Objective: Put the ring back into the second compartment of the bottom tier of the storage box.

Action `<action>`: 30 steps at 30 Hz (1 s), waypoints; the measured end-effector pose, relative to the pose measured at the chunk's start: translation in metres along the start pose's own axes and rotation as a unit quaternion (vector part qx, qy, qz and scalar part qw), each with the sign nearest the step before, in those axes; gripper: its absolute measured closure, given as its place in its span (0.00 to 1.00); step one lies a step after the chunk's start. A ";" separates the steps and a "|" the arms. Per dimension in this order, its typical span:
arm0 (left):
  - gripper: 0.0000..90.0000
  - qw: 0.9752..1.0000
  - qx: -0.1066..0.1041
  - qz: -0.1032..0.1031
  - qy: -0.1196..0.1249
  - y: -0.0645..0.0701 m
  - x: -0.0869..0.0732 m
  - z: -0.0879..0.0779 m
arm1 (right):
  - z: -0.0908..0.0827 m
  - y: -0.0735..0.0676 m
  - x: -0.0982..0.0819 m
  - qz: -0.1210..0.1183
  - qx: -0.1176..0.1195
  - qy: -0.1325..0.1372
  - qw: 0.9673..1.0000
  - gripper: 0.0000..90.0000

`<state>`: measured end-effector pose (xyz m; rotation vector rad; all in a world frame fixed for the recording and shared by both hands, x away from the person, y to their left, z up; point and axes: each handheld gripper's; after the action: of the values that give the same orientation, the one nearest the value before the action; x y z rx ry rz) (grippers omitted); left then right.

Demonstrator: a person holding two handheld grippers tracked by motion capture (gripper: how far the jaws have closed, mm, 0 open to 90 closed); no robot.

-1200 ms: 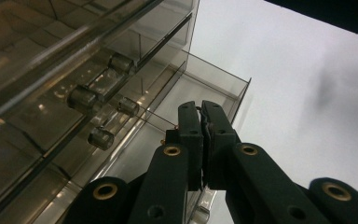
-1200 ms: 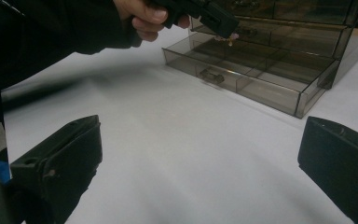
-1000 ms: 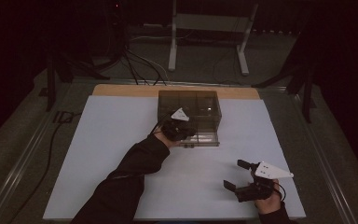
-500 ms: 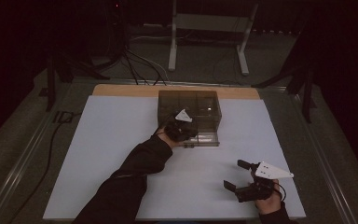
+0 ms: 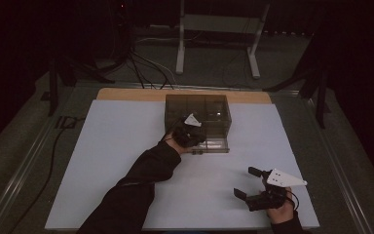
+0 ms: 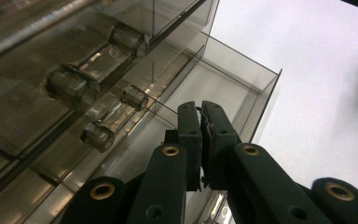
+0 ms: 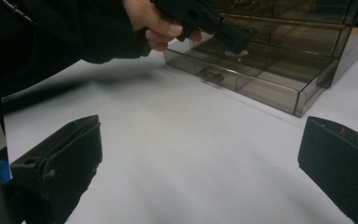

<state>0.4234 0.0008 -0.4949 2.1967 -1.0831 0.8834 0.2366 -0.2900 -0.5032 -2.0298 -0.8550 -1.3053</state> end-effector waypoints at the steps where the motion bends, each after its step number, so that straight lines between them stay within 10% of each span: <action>1: 0.97 1.000 -0.001 0.000 0.001 0.000 0.001 -0.001 | 0.000 0.000 0.000 0.000 0.000 0.000 1.000 0.00; 30: 0.51 1.000 0.007 0.007 0.003 0.013 -0.001 -0.026 | 0.005 0.004 -0.003 0.008 0.005 -0.008 1.000 0.00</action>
<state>0.4044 0.0122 -0.4765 2.1989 -1.0945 0.9041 0.2416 -0.2899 -0.5086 -2.0365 -0.8495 -1.2758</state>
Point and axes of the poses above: each handheld gripper's, and its own axes: z roughly forward along the jaws, x roughly out of its top, y roughly to its right, and after that the axes turned 2 degrees about -z, right-handed
